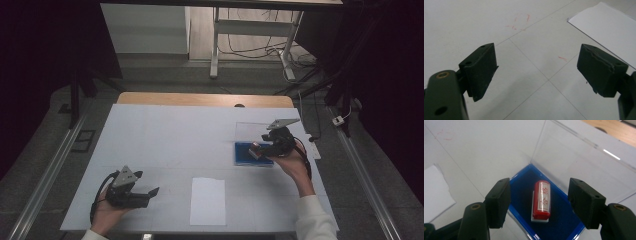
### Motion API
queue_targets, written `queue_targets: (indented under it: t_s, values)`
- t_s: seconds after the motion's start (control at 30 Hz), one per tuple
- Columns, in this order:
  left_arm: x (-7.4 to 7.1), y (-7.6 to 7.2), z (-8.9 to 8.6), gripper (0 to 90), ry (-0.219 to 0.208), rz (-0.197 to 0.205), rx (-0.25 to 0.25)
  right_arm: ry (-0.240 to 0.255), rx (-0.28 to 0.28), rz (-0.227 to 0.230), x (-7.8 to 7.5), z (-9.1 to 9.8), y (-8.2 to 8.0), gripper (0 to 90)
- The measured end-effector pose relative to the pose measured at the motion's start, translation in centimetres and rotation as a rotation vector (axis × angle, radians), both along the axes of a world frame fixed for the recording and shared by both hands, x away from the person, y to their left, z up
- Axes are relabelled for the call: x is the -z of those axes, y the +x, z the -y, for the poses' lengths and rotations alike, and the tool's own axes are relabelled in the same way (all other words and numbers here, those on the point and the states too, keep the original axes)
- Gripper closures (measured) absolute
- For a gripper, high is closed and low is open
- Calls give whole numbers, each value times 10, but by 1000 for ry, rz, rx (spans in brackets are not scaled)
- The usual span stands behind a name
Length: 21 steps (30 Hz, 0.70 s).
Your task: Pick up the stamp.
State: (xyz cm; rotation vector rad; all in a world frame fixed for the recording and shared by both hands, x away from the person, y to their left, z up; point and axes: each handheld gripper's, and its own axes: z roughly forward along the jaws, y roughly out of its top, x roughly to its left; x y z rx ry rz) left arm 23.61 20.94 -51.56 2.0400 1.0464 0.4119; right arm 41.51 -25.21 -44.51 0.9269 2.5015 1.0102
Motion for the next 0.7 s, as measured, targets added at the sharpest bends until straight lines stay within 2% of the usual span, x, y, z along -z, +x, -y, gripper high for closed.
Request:
queue_targets:
  t_s: [0.33, 0.7]
  values:
    - [0, 0, 0, 167, -1, 3, 1, -30, 2, -36, 10, -5, 6, 438]
    - [0, 0, -1, 167, 1, 3, 0, -70, 22, -44, 17, -10, 8, 532]
